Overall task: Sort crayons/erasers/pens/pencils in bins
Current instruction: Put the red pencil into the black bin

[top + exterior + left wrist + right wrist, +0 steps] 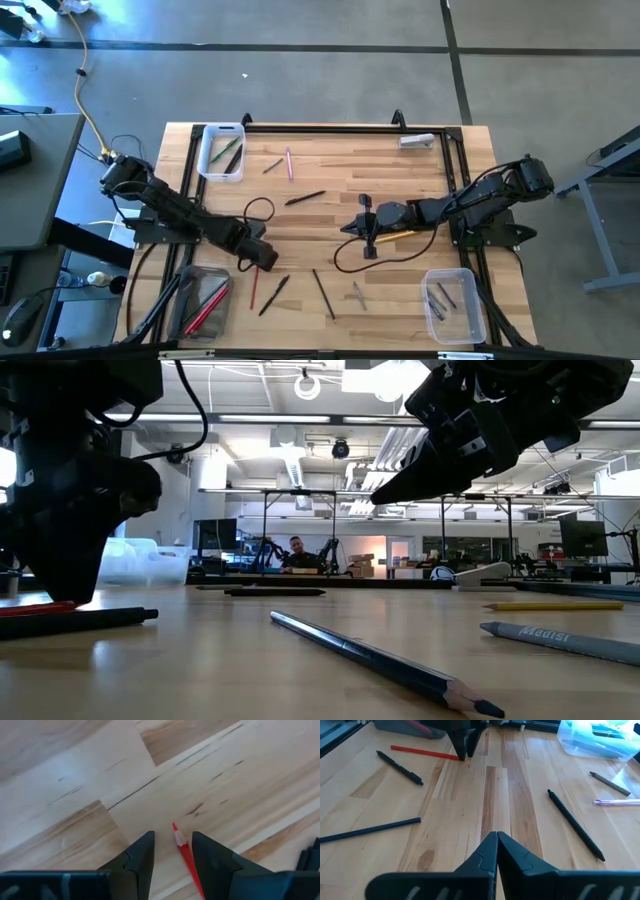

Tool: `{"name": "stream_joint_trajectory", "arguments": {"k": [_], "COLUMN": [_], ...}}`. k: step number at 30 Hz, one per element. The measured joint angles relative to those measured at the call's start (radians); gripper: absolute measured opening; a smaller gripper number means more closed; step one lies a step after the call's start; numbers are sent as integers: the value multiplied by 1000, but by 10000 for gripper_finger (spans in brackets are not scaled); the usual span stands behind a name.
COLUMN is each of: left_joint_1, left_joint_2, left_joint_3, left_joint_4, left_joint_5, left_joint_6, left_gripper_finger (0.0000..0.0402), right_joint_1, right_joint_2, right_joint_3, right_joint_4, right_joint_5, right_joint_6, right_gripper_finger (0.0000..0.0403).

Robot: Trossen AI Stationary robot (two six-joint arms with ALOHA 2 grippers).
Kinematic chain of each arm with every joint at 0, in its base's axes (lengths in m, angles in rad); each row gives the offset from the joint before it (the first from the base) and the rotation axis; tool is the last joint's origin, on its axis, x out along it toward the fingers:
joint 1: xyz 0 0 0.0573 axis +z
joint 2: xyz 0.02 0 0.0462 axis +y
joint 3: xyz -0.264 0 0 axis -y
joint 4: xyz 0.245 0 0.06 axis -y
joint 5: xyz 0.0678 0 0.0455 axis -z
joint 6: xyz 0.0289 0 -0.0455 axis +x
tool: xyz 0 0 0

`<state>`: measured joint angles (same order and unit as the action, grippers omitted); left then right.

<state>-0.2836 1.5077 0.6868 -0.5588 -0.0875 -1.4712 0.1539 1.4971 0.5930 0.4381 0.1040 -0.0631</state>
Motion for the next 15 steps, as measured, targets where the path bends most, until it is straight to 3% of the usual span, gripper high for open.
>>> {"name": "stream_joint_trajectory", "arguments": {"k": [15], "left_joint_1": [1], "left_joint_2": [44], "left_joint_3": [10], "left_joint_4": [21], "left_joint_5": [-9], "left_joint_6": [153], "left_gripper_finger": [44], "right_joint_1": [-2], "right_joint_2": [0], "right_joint_3": [0], "right_joint_4": [0], "right_joint_5": [6], "right_joint_6": [2], "right_gripper_finger": [0]}}
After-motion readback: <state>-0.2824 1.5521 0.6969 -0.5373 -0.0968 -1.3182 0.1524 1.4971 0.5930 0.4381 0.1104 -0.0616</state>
